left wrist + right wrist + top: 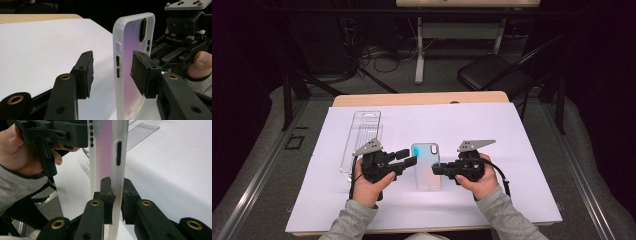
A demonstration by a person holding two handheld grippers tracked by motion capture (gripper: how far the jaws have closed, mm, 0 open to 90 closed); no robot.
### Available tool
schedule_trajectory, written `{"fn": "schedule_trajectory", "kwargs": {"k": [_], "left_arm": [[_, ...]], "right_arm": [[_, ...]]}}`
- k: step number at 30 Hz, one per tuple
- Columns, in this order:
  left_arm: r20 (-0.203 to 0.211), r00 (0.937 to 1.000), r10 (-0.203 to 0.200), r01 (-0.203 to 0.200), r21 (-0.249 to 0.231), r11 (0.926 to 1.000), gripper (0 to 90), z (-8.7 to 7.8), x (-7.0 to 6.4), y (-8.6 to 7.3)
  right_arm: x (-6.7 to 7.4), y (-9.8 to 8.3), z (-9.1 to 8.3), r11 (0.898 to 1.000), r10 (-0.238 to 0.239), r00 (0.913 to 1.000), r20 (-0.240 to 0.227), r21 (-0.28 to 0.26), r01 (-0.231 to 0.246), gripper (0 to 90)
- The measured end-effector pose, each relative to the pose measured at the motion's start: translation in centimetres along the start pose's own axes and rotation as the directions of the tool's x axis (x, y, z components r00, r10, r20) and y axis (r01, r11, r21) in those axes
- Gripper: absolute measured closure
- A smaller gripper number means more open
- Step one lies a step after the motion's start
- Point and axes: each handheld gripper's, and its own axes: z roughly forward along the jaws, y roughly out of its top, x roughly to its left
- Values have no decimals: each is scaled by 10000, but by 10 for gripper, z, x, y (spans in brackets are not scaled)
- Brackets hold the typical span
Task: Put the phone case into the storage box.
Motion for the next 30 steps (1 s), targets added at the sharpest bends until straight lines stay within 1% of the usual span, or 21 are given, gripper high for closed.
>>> {"fn": "schedule_trajectory", "kwargs": {"k": [1,2,4,5,7,9,11,15,18,21,23,25,27,30], "left_arm": [[0,10000,0,0,0,10000,524,0,0,0],[-41,10000,24,-24,-38,10000,524,-1,0,1],[-61,10000,36,-36,-43,10000,525,-2,0,1],[-115,9999,64,-65,-57,10000,525,-2,0,1],[-179,9998,95,-96,-73,9999,525,-3,0,2],[-229,9997,119,-121,-78,9999,525,-3,0,2],[-258,9996,131,-134,-99,9999,525,-4,0,2],[-320,9993,168,-172,-113,9998,531,-4,0,2],[-466,9987,200,-206,-120,9997,536,-4,0,1],[-456,9988,191,-196,-104,9998,547,-4,0,1],[-424,9988,256,-260,-74,9996,553,-3,-1,1],[-430,9987,271,-275,-91,9996,563,-3,-2,1],[-347,9990,298,-303,-120,9995,575,-3,-2,1],[-347,9989,317,-324,-199,9993,609,-4,-3,1]], "right_arm": [[0,0,0,10000,0,10000,0,0,0,818],[1,-1,1,10000,-31,9999,113,-42,31,818],[1,-1,1,9999,-57,9999,121,-82,58,818],[1,-2,2,9998,-160,9996,221,-138,163,818],[3,-3,3,9996,-279,9990,362,-88,283,818],[3,-3,4,9995,-294,9990,347,-136,299,818],[5,-4,5,9990,-392,9982,461,-194,402,818],[6,-4,5,9988,-428,9978,504,-231,440,818],[6,-5,5,9985,-479,9969,630,-241,495,818],[8,-5,6,9981,-567,9958,719,-203,582,818],[9,-6,8,9976,-650,9950,763,-182,666,818],[9,-6,8,9978,-641,9953,721,-125,652,818],[10,-6,9,9979,-633,9954,715,-107,642,818],[10,-7,10,9981,-567,9961,683,-194,582,818]]}}
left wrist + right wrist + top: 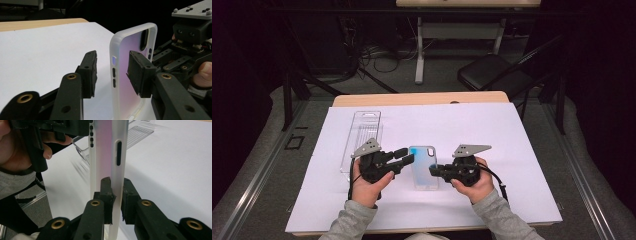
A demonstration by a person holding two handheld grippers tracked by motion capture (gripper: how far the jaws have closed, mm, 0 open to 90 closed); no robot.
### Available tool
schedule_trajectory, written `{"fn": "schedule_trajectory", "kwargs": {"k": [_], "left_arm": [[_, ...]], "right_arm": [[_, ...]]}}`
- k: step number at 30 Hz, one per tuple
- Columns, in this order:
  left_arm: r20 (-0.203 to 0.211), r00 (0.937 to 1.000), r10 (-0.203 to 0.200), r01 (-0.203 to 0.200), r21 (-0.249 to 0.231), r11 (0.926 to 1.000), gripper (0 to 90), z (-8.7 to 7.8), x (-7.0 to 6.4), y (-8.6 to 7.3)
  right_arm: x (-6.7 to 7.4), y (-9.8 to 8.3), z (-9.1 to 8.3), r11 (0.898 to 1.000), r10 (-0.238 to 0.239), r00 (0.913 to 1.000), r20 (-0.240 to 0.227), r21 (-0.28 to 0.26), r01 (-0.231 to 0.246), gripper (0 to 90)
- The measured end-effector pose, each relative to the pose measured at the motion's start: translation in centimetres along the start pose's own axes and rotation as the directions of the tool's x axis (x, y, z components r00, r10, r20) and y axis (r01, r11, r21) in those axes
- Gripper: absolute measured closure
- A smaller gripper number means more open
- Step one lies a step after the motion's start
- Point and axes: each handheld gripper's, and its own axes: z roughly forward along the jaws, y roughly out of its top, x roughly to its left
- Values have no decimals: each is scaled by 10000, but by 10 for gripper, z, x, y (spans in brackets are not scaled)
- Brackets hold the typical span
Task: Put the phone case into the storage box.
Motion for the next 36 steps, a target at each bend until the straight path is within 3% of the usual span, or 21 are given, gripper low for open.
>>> {"fn": "schedule_trajectory", "kwargs": {"k": [10,36], "left_arm": [[112,9999,84,-84,-12,10000,694,-1,-3,0],[-146,9997,-211,208,-244,9995,721,-2,-3,-1]], "right_arm": [[1,-1,2,10000,21,10000,-37,-7,-21,818],[5,-3,7,9995,280,9995,128,-133,-278,818]]}}
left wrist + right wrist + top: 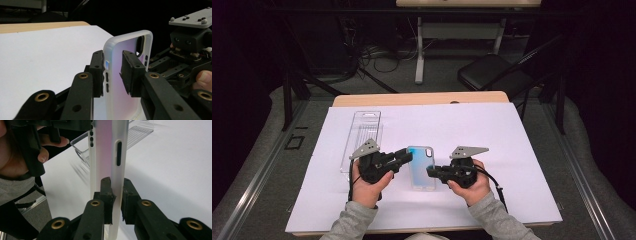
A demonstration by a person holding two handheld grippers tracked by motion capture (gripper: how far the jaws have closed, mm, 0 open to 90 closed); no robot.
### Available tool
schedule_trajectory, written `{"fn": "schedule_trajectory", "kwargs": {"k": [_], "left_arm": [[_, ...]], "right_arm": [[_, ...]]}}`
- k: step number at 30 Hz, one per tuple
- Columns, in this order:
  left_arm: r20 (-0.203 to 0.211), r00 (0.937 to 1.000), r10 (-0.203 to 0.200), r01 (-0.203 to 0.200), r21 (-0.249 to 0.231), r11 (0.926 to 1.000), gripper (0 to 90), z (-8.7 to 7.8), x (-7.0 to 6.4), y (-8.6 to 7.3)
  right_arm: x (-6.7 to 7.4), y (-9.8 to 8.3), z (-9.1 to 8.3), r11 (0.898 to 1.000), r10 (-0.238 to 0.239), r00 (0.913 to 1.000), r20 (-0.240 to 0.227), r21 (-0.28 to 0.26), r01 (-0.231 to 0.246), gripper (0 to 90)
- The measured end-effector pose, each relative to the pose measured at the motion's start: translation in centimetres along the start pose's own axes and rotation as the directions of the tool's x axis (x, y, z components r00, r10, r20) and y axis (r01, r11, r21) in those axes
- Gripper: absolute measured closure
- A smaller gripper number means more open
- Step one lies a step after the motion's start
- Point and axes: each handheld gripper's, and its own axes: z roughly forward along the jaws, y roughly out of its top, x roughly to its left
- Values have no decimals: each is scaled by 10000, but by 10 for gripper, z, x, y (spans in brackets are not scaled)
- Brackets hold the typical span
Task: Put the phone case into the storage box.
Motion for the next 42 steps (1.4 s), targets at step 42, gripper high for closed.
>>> {"fn": "schedule_trajectory", "kwargs": {"k": [42], "left_arm": [[53,9998,-198,198,-24,9998,811,-2,4,-1]], "right_arm": [[1,-1,3,10000,73,9997,-239,12,-72,818]]}}
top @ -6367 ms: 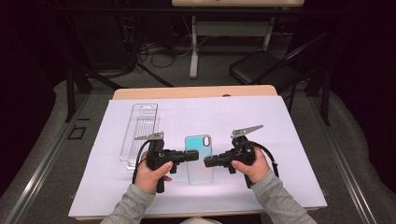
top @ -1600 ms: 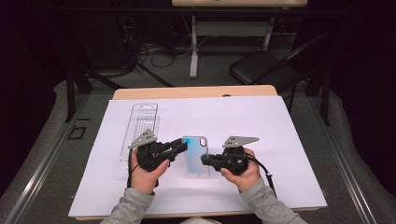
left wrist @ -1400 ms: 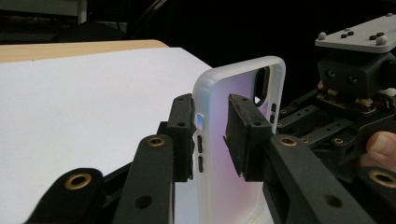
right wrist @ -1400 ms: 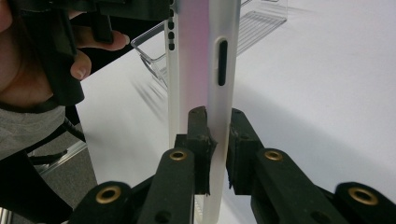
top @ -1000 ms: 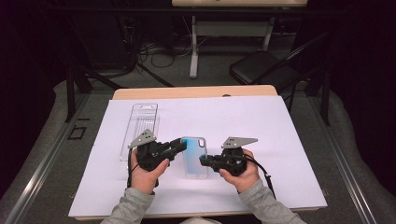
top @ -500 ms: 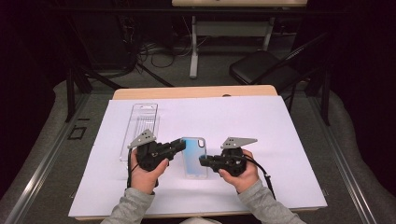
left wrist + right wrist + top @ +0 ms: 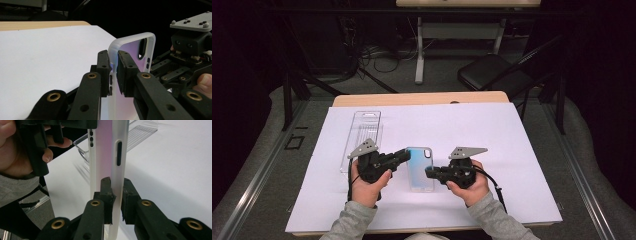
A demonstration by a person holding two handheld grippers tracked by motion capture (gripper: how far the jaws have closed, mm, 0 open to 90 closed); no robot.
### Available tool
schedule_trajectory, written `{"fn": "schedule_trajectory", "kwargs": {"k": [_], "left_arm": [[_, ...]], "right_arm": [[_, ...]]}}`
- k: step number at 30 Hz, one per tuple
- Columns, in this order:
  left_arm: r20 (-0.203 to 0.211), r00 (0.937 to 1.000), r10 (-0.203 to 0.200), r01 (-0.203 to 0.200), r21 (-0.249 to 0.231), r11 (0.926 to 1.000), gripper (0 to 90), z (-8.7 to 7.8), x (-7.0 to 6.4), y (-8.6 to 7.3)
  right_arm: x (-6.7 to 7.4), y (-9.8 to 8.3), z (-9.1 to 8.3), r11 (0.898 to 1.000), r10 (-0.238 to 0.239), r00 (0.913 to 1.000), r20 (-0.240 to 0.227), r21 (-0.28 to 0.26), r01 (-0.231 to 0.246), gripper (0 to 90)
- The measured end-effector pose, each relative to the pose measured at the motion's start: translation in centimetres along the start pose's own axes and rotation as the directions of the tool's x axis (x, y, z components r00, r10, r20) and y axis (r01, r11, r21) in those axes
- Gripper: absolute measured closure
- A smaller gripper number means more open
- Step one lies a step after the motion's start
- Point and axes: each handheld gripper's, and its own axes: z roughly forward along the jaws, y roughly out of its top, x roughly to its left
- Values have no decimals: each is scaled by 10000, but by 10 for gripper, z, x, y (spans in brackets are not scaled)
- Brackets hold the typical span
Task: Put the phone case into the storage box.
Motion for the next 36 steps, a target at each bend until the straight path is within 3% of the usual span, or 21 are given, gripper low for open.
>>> {"fn": "schedule_trajectory", "kwargs": {"k": [36], "left_arm": [[245,9994,-248,244,157,9996,837,-3,2,1]], "right_arm": [[-6,0,0,9998,162,9987,-479,73,-158,817]]}}
